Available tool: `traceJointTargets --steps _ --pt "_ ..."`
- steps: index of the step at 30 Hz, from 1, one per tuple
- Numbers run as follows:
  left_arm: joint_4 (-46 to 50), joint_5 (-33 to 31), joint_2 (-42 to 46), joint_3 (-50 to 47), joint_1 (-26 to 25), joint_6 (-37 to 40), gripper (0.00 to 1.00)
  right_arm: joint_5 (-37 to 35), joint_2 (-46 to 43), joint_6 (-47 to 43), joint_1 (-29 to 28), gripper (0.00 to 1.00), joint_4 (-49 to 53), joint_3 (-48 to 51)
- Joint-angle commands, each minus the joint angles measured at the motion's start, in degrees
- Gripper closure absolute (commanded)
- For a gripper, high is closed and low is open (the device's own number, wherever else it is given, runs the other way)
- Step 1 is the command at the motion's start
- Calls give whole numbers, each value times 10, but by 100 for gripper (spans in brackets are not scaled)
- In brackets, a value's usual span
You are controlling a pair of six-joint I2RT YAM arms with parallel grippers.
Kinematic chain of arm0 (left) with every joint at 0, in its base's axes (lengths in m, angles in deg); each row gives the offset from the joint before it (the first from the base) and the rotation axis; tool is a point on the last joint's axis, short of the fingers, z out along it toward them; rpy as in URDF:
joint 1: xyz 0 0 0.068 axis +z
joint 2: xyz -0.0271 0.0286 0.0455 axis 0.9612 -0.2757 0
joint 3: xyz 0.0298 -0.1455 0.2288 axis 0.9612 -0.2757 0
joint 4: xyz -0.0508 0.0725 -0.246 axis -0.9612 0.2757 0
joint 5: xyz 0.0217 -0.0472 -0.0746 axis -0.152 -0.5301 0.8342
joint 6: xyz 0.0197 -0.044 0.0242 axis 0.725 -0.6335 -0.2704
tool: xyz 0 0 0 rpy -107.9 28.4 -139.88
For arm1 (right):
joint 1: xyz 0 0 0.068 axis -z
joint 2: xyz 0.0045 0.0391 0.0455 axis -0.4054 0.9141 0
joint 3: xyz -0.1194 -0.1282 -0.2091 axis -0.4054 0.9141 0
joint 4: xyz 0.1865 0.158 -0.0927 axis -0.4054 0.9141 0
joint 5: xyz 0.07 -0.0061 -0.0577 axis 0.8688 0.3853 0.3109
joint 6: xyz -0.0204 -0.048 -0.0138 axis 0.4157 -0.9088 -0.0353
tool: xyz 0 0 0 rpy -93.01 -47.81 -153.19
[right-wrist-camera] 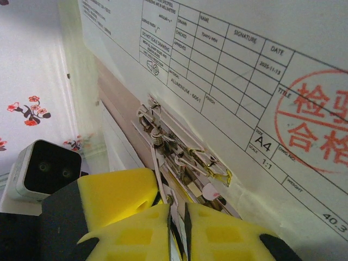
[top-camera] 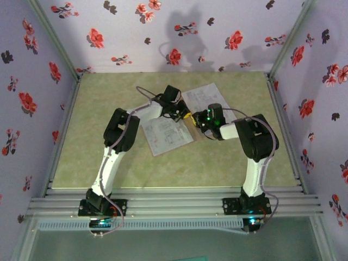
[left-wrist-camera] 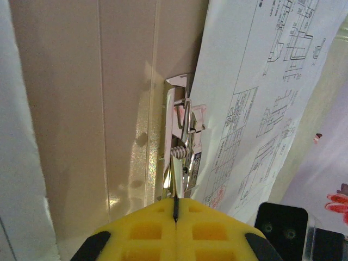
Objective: Put the files into the folder
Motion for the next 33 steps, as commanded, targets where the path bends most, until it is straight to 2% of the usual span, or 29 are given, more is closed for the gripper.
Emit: traceJointTargets --steps 1,33 --pt "41 -1 -29 -14 -8 17 96 11 6 -8 -5 85 78 21" --pt "52 3 -38 -1 -7 23 97 20 -15 -17 -7 80 46 30"
